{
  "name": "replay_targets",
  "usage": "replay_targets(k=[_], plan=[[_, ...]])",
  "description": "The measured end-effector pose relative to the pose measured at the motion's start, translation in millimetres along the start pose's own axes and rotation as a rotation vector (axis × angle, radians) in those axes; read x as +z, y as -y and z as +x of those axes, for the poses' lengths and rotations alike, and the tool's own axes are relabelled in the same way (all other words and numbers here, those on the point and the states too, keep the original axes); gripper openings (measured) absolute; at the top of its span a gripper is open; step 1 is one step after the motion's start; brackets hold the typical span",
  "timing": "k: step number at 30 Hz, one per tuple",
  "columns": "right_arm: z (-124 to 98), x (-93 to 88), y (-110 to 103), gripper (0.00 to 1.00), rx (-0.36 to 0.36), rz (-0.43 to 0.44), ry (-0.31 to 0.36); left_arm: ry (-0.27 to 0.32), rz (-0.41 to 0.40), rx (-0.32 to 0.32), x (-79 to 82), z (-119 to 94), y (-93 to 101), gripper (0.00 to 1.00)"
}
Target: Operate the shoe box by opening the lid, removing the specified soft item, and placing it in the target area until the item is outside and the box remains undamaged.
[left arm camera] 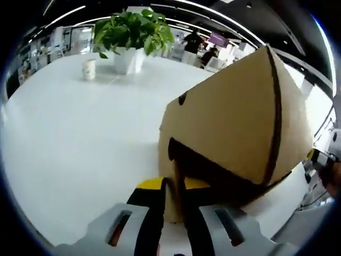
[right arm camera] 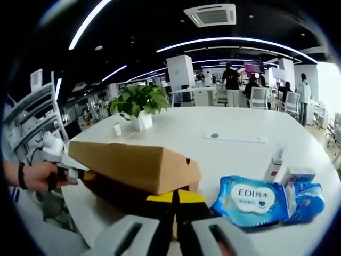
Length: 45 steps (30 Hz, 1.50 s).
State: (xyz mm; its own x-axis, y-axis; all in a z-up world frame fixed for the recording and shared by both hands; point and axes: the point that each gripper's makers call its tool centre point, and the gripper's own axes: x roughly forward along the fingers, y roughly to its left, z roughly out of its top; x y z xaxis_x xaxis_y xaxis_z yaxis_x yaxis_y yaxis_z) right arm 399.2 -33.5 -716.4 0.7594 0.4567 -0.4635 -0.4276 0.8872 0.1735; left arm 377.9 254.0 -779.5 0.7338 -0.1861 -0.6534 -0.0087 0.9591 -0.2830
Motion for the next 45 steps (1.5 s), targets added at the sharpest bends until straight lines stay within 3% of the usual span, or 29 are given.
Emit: replay_targets(k=[11,21,34,45], plan=[[-1.2,-13.4,-7.3,0.0,0.041,0.07,-0.013,0.032,0.057,0.003,7.0,-17.9,-1.4,0.05],[-4.6,-21.0,-10.8,0.0,0.06,0.08,-0.025,0.076,0.07,0.004,10.5,-38.5,-1.4,0.0],[-10.1,-35.6,-17.3,0.0,0.085,0.082,-0.048,0.072,0.112,-0.004,-1.8,-59.5,-5.1,0.0],[-6.6,-39.9,-13.8,0.0,0.091,0.116,-0.062,0.084,0.106,-0.029,-0.4,-65.2,-8.0,0.0]])
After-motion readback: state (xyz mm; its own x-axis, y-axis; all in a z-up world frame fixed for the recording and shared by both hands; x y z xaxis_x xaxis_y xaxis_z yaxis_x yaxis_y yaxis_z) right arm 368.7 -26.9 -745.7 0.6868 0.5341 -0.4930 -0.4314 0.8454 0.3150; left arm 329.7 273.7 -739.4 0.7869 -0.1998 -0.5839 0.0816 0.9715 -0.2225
